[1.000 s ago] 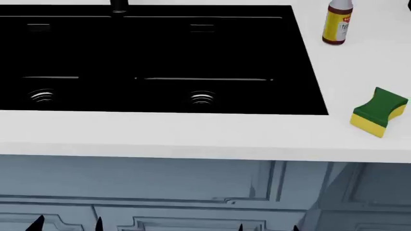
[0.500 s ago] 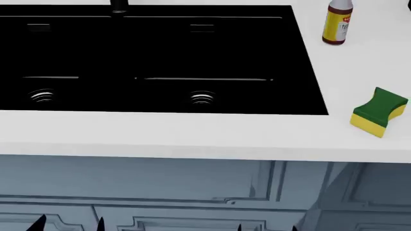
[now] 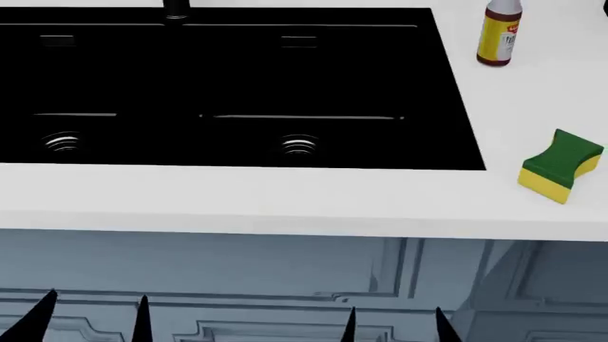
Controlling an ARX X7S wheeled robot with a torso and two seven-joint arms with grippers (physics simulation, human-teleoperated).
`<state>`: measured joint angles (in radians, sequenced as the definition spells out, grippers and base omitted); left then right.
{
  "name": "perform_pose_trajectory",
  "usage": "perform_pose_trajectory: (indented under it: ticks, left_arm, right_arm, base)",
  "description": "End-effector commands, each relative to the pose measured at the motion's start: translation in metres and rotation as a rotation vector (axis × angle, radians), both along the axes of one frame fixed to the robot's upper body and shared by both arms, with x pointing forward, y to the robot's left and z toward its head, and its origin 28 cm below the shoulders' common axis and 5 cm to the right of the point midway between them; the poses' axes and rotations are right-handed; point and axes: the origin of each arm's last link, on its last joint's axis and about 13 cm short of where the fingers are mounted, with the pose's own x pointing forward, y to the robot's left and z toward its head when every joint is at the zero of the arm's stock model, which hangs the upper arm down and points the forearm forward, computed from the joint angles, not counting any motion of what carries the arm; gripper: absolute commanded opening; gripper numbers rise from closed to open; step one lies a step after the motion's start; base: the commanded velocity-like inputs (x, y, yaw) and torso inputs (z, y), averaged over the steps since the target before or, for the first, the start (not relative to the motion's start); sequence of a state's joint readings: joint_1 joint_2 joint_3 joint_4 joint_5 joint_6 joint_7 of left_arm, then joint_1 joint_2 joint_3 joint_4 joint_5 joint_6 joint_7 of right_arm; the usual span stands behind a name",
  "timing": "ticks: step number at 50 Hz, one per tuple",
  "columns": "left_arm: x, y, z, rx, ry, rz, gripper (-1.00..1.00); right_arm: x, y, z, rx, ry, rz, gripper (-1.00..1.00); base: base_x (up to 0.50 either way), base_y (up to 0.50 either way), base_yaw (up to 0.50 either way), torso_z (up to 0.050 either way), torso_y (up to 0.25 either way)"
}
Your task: Pick the sponge from the counter and place it in the sink
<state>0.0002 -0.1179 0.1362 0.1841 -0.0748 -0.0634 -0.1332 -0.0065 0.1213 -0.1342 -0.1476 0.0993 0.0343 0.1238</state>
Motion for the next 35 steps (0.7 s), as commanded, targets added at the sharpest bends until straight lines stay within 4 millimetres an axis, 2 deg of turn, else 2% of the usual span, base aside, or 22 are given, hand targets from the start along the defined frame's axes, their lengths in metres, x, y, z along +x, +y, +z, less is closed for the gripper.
perform_pose_trajectory:
  ticks: [1, 9, 11, 17, 20, 24, 35]
  left_arm:
    - [0.005, 0.003, 0.023, 0.034, -0.046, 0.034, 1.0]
    - [0.022, 0.008, 0.046, 0.117, -0.042, 0.142, 1.0]
    - [0.026, 0.012, 0.056, 0.093, -0.056, 0.14, 1.0]
    - [0.03, 0.02, 0.071, 0.039, -0.053, 0.147, 1.0]
    - [0.028, 0.026, 0.082, 0.023, -0.06, 0.161, 1.0]
    - [0.02, 0.045, 0.101, 0.012, -0.077, 0.225, 1.0]
    - [-0.009, 0.084, 0.119, 0.075, -0.036, 0.388, 1.0]
  right_arm:
    - [0.002, -0.001, 0.023, -0.046, -0.038, 0.012, 1.0]
    - [0.009, -0.006, 0.055, -0.082, -0.048, 0.021, 1.0]
    - [0.011, -0.008, 0.067, -0.088, -0.046, 0.012, 1.0]
    - [0.013, -0.011, 0.081, -0.094, -0.06, -0.016, 1.0]
    - [0.011, -0.013, 0.09, -0.091, -0.071, -0.035, 1.0]
    - [0.007, -0.016, 0.107, -0.085, -0.091, -0.024, 1.0]
    - [0.001, -0.024, 0.124, -0.109, -0.068, -0.058, 1.0]
  base:
    - [0.0, 0.0, 0.0, 0.0, 0.0]
    - [0.0, 0.0, 0.0, 0.0, 0.0]
    - [0.0, 0.0, 0.0, 0.0, 0.0]
    - [0.0, 0.0, 0.0, 0.0, 0.0]
    - [0.0, 0.0, 0.0, 0.0, 0.0]
    - [0.0, 0.0, 0.0, 0.0, 0.0]
    - [0.0, 0.0, 0.0, 0.0, 0.0]
